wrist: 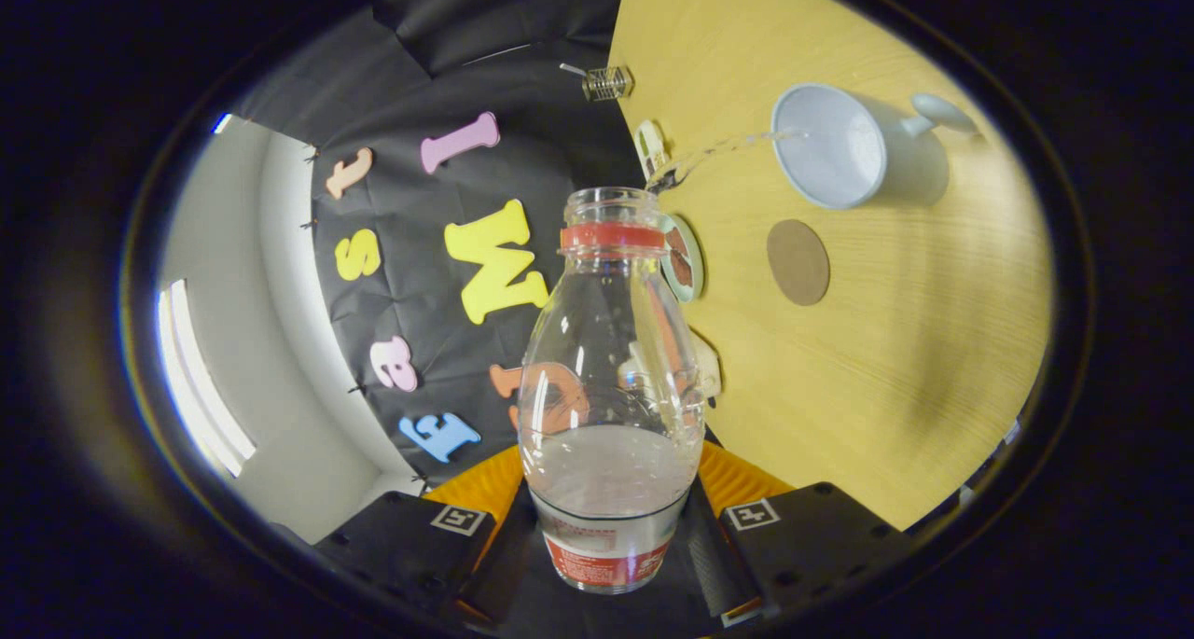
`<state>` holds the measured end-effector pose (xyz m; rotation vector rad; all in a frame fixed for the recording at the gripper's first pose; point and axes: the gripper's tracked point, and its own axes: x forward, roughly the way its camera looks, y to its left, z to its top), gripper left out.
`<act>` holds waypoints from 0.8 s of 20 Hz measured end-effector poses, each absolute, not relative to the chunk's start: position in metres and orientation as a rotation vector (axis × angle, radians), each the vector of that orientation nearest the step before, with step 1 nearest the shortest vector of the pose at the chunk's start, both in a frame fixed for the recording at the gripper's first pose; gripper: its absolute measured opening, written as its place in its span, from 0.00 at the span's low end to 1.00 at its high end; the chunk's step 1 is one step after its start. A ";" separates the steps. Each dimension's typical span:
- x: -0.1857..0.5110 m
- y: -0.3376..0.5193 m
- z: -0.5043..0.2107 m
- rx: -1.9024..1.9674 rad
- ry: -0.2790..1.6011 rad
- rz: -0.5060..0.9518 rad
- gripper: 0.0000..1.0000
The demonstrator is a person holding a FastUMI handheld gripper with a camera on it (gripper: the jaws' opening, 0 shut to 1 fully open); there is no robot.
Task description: Take the bottle from table, then pour the juice into the cup, finally place the bottle on the coaster
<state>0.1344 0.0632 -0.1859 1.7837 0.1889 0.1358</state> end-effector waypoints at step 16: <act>0.130 0.056 -0.173 1.884 0.153 0.185 0.78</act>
